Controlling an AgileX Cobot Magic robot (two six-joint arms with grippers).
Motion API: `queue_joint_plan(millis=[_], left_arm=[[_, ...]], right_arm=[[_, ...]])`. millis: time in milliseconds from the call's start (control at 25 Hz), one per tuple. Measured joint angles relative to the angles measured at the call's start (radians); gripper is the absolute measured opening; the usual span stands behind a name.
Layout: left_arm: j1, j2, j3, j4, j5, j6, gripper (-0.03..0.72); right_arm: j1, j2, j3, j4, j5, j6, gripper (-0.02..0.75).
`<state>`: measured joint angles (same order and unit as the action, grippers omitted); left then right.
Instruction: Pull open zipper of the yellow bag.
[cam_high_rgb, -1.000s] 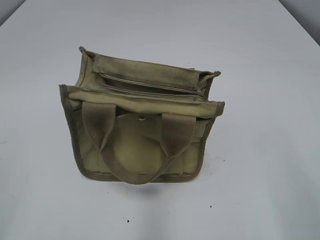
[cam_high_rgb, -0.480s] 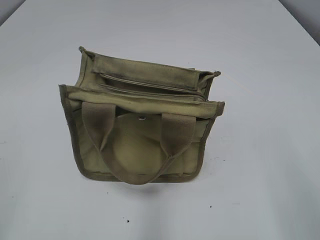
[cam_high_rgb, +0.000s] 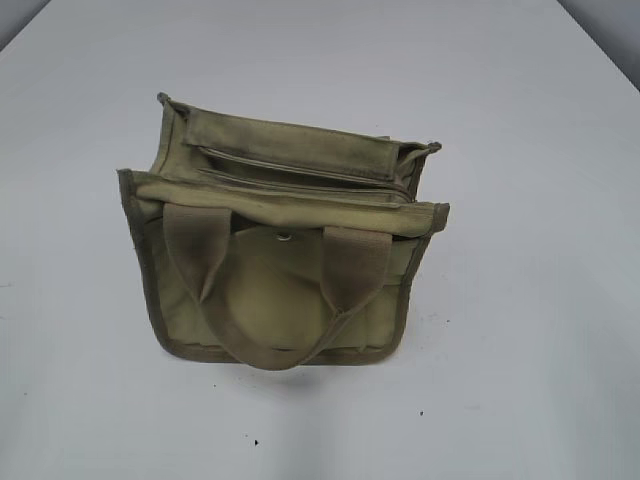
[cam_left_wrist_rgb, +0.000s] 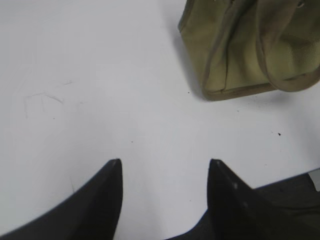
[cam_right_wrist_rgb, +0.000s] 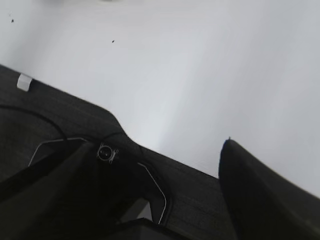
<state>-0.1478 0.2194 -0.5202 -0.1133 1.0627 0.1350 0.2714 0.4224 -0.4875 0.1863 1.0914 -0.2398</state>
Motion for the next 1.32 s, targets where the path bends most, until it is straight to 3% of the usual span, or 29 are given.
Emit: queue_joint_plan(millis=[200, 360, 600, 1320], left_arm=[[0.094, -0.06, 0.0, 0.001, 0.0, 0.0, 0.422], [0.116, -0.119, 0.0, 0.001, 0.0, 0.0, 0.422], [0.116, -0.202, 0.0, 0.001, 0.0, 0.0, 0.413], [0.109, -0.225, 0.0, 0.005, 0.0, 0.0, 0.39]], right_arm=[[-0.128, -0.159, 0.0, 0.029, -0.002, 0.0, 0.582], [-0.185, -0.302, 0.0, 0.035, -0.002, 0.001, 0.582], [-0.191, -0.426, 0.0, 0.056, -0.003, 0.001, 0.582], [-0.191, -0.429, 0.0, 0.07, -0.008, 0.001, 0.58]])
